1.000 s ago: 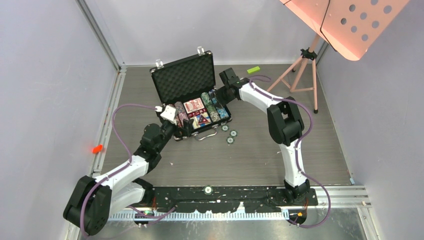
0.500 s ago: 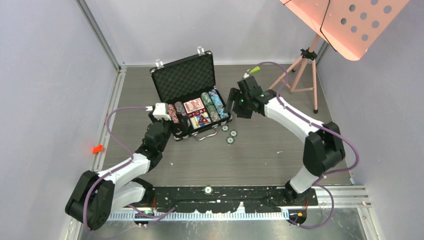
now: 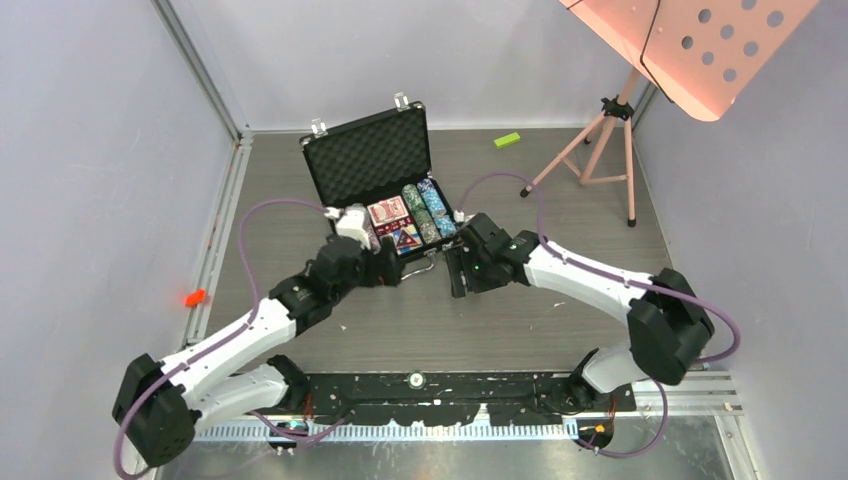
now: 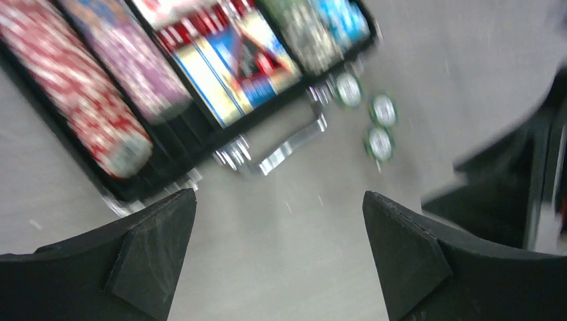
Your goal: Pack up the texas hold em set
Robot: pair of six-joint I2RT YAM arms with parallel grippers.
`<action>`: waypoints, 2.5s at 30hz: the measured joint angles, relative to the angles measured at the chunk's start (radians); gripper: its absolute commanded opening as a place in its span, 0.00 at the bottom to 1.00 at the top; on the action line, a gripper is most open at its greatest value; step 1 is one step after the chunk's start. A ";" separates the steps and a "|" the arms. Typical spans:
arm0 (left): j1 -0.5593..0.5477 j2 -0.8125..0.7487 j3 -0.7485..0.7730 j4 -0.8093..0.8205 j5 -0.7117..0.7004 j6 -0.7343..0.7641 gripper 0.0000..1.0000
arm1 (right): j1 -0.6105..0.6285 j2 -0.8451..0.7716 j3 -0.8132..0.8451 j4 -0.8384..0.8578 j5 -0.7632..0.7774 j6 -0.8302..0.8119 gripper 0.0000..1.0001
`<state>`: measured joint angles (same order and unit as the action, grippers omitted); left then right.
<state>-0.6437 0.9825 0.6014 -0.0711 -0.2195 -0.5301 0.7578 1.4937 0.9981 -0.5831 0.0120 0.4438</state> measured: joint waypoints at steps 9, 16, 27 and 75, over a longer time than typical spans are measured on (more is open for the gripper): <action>-0.549 0.087 0.113 -0.510 -0.055 -0.278 0.96 | -0.008 -0.149 -0.146 0.093 0.170 0.059 0.70; -0.705 0.269 0.281 -0.739 -0.087 -0.481 0.94 | -0.008 -0.270 -0.211 0.201 0.354 0.090 0.70; -0.788 0.500 0.333 -0.768 -0.056 -0.603 0.81 | -0.008 -0.497 -0.348 0.293 0.435 0.100 0.70; -0.816 0.469 0.246 -0.682 -0.077 -0.704 0.69 | -0.008 -0.498 -0.374 0.328 0.422 0.093 0.68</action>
<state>-1.4593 1.4517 0.8471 -0.7532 -0.2962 -1.2339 0.7494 0.9955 0.6243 -0.2546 0.4339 0.5373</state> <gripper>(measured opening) 0.690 0.678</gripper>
